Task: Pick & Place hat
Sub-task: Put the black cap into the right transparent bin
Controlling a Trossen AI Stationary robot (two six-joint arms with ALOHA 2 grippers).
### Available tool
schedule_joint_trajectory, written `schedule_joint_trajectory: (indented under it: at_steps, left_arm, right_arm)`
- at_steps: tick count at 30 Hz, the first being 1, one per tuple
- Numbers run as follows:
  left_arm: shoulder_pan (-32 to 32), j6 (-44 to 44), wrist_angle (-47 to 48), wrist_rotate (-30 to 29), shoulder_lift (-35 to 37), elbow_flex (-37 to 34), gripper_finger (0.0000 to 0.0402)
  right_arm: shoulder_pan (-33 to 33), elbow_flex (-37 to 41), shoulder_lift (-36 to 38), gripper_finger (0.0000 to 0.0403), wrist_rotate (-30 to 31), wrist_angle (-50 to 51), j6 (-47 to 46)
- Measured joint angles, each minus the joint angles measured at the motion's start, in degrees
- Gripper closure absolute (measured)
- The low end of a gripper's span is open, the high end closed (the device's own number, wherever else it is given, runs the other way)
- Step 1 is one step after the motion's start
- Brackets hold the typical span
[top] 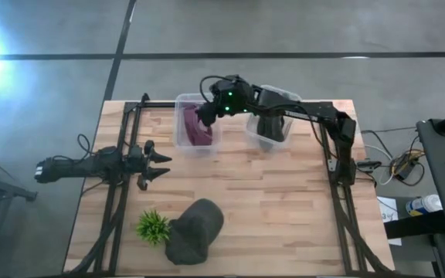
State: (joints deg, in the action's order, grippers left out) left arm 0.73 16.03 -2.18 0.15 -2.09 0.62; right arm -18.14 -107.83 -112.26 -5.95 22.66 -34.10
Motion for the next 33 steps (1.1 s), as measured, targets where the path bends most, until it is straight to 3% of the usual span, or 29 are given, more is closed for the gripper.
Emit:
schedule_joint_trajectory:
  at_steps: [3, 7, 10, 14, 20, 26, 28, 33]
  left_arm:
    - [0.0, 14.0, -3.8, 0.4, 0.0, 0.0, 0.0200]
    - [0.0, 37.9, -11.6, 0.3, 0.0, 0.0, 0.0200]
    - [0.0, 41.1, -13.6, -1.2, 0.0, 0.0, 0.0200]
    - [0.0, 38.3, -13.8, -3.2, 0.0, 0.0, 0.0200]
    - [0.0, 51.4, -15.4, -3.2, 0.0, 0.0, 0.0200]
    - [-0.1, 53.3, -20.8, -0.2, -0.2, 1.1, 0.0200]
    - [-0.1, 52.8, -16.3, 1.4, -1.0, 3.6, 0.0200]
    - [-0.6, 48.2, 5.6, 6.6, -7.8, 11.9, 0.0200]
  right_arm:
    - [1.0, -3.2, 1.4, 0.0182, -7.3, 9.0, 6.4]
    - [3.1, -5.0, 1.7, 0.0176, -18.4, 31.0, 7.6]
    - [7.1, -1.3, 1.5, 0.0180, -19.0, 37.8, 7.8]
    - [11.6, 6.4, 1.5, 0.0184, -20.4, 32.4, 3.3]
    - [14.3, 16.8, 1.5, 0.0184, -20.1, 17.8, -8.2]
    - [16.6, 27.3, 0.8, 0.0184, -22.7, -1.2, -18.1]
    - [17.2, 30.9, 0.6, 0.0184, -22.6, -7.9, -22.3]
    - [18.9, 38.2, -0.5, 0.0184, -20.6, -20.5, -28.8]
